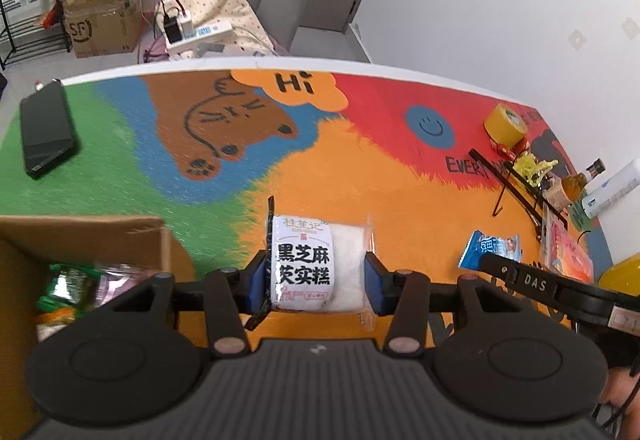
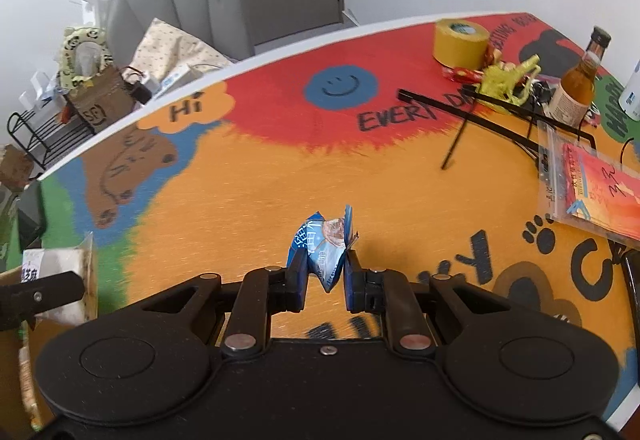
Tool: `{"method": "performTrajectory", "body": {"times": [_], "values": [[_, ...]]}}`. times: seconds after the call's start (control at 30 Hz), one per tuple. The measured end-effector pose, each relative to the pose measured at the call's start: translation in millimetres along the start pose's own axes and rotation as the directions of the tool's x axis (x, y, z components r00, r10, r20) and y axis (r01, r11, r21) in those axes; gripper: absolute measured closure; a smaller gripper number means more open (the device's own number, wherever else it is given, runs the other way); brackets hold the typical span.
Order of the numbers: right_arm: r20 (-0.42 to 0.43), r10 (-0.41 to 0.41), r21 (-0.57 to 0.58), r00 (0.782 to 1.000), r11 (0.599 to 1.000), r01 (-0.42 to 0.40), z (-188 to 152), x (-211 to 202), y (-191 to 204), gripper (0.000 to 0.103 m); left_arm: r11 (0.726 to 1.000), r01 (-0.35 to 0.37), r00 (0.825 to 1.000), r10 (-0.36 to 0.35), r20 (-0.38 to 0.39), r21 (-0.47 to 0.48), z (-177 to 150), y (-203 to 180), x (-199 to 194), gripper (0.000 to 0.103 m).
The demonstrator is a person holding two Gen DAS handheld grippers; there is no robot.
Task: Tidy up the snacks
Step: 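Carry the sesame cake pack and blue packet over the box with both tools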
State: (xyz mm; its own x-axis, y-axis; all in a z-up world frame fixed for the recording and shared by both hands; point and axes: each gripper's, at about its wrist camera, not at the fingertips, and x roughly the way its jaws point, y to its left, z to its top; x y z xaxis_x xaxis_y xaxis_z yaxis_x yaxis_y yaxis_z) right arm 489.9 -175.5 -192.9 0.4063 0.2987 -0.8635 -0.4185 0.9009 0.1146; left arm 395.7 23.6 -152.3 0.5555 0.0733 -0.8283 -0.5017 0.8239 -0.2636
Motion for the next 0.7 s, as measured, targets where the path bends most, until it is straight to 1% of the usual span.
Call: {"method": "performTrajectory", "body": {"times": [0.4,0.7], "values": [[0.042,0.046,-0.024,0.998,0.999,-0.045,-23.9,-41.2,60.6,0.087,1.000,0.009,0.998,-0.008,0.059,-0.006,-8.4,45.5,-55.7,0.055],[0.054,0.090,-0.044,0.994,0.995,-0.088,-41.8,-73.7,108.7,0.087,1.000,0.015,0.997,-0.013,0.081,-0.024,-14.6,83.1,-89.8,0.055]]}}
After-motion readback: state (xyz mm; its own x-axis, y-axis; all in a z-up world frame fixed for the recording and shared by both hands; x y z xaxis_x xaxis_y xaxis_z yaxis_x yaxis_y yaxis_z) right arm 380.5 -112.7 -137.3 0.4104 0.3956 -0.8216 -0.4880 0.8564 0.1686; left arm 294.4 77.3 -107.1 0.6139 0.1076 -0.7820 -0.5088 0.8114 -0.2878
